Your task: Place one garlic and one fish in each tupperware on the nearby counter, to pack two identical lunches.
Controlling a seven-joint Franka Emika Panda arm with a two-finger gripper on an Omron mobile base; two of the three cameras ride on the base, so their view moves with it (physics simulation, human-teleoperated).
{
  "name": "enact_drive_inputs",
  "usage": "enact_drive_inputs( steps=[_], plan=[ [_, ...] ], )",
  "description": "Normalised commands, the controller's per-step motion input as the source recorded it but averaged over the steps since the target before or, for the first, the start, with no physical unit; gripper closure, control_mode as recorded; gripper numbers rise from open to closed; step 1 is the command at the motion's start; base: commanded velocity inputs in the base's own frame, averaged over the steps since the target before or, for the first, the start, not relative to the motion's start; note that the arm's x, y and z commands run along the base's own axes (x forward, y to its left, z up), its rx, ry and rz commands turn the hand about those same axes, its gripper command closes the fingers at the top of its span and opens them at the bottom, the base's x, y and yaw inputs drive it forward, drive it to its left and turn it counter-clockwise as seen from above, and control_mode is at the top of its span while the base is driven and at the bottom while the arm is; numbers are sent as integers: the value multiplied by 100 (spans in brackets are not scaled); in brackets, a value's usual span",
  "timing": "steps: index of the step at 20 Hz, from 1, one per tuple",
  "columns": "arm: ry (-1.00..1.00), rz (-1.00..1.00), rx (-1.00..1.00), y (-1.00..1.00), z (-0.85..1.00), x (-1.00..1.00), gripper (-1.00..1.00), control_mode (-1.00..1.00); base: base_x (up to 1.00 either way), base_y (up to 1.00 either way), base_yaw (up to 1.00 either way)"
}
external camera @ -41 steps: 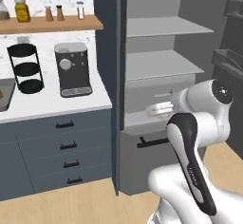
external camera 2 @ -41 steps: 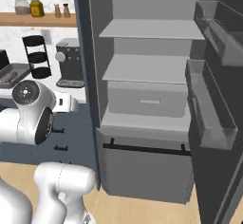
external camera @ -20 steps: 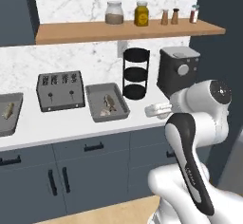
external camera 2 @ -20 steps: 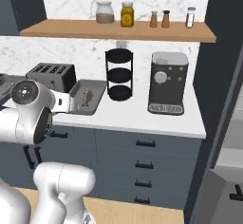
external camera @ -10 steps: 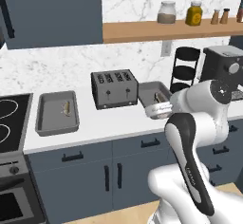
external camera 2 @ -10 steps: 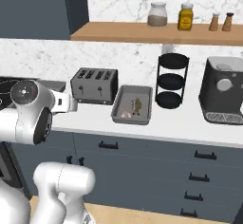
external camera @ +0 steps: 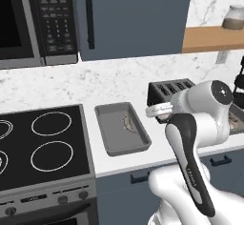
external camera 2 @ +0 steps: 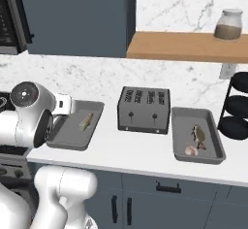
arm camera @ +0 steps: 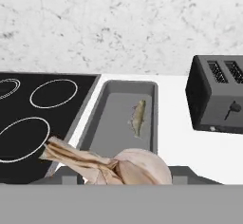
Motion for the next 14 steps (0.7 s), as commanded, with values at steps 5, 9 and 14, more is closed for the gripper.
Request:
enact_drive_inputs(
  steps=[5, 9, 14],
  plan=[
    [0, 0, 0, 0, 0, 0, 100, 100, 48, 100, -2],
    [1, -4, -8, 15, -43, 7, 100, -100, 6, 20, -1],
    [6, -4, 0, -9, -71, 29, 100, -100, 0, 0, 0]
  ],
)
